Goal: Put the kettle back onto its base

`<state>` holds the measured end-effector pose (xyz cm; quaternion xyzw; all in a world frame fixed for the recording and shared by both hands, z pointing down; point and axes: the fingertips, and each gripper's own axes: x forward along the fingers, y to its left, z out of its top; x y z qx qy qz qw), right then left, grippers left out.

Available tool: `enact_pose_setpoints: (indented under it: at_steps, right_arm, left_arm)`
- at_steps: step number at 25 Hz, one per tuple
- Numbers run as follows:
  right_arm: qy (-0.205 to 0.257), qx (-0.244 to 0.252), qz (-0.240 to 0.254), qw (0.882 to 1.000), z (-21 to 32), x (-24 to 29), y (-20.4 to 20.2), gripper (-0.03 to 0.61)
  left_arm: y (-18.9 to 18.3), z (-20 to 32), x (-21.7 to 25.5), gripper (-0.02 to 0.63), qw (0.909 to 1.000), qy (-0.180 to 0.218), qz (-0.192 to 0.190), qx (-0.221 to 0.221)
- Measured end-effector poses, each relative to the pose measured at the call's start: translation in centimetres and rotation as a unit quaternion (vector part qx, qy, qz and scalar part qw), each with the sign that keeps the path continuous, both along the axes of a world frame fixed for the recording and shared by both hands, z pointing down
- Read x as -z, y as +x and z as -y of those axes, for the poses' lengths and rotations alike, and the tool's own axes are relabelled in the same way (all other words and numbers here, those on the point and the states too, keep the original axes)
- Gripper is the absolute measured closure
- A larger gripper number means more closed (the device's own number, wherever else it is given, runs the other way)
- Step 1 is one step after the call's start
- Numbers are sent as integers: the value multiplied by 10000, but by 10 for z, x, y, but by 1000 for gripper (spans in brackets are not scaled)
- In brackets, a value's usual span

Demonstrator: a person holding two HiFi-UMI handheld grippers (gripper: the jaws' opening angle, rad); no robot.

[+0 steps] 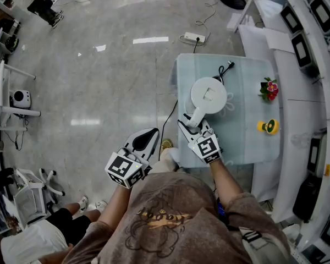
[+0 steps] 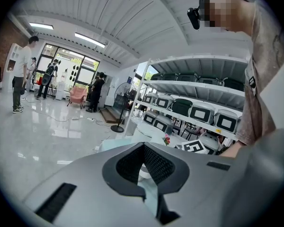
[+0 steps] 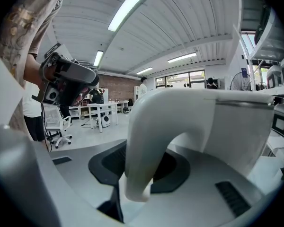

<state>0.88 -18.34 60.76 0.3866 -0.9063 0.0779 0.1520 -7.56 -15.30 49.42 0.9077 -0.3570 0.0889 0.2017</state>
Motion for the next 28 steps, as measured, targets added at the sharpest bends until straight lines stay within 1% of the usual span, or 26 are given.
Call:
enact_pose_setpoints:
  at_steps: [3,7,12,17,24,26,28]
  right_arm:
    - [-34,-48,34,10000,-3,-1,1,457]
    - [-8,-108,86,9999,0,1,2,454]
    - [28,1,-83,10000,-1,1,0,454]
    - [54,-63,-31,10000,3,2,3,453]
    - [-80,-104,192,9997,6,0,-1,460]
    - [-176,-77,188,9996,2,-7,-1,460]
    - [-162,-4,110,9998,-3,-12,-2,462]
  left_arm:
    - [2,-1,0,592,9999,-103,-38,11]
    - [-1,-1,2,592,10000,-64,-34,17]
    - [-3,-1,4,592,10000,-31,-31,21]
    - [-7,-2,-1,592,10000,-51,-38,21]
    - [-2,-1,-4,592,9999,-141,-87,-18]
    - [-2,0,-4,592,9999,-119,-76,-18]
    - [-2,0,-4,592,10000,-73,-67,-5]
